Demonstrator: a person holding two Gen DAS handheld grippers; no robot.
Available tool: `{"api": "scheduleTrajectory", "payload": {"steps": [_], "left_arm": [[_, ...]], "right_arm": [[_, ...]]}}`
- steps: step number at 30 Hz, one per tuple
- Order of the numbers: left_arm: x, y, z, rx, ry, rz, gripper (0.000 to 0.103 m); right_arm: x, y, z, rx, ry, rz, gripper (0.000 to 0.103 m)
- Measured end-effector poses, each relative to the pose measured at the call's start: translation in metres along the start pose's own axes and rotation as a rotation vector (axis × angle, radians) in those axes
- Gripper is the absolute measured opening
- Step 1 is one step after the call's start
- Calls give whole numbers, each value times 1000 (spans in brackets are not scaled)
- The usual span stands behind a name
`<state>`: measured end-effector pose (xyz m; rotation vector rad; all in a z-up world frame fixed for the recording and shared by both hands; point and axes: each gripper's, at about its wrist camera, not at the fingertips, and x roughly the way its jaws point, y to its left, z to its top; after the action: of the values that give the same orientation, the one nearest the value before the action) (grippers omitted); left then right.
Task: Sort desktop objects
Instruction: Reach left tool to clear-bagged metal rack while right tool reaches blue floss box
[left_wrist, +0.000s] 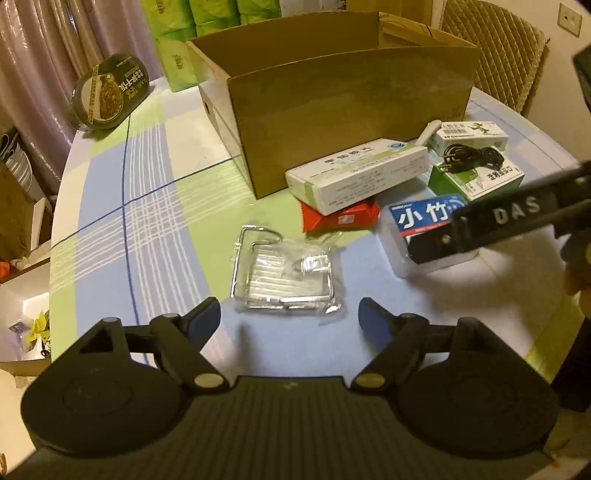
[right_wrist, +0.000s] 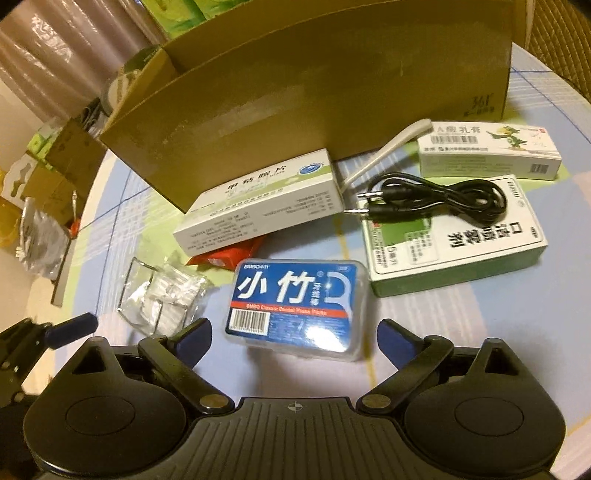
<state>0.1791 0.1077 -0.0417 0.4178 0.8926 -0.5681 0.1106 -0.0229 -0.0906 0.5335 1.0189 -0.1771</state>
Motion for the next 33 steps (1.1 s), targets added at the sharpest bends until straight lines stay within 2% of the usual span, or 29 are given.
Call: {"api": "scheduleTrajectory", "payload": {"steps": [6,8,16,21,28,30,33], "left_arm": [[3,5,-2,7,18,8,80],[3,6,-2,3,16,7,80],[6,7,0,0,16,4,83],[8,4,4,9,3,-1,85],[26,1,14,27,24,1,86],[31,1,17,22,28,5,85],[37,1,22,9,34,1,77]], "right_arm": [[7,9,1,-44,-16,-37,96],[7,9,0,-72,-23,-39,88],[-3,-7,-8,-174,-18,9,87],[-16,-22,-15,-296,5,38,87],[-31,-34,-28,-449,25,57,87],[-34,-38,-32,-475,26,64,87],[-38,-44,-35,-490,25,68,87]]}}
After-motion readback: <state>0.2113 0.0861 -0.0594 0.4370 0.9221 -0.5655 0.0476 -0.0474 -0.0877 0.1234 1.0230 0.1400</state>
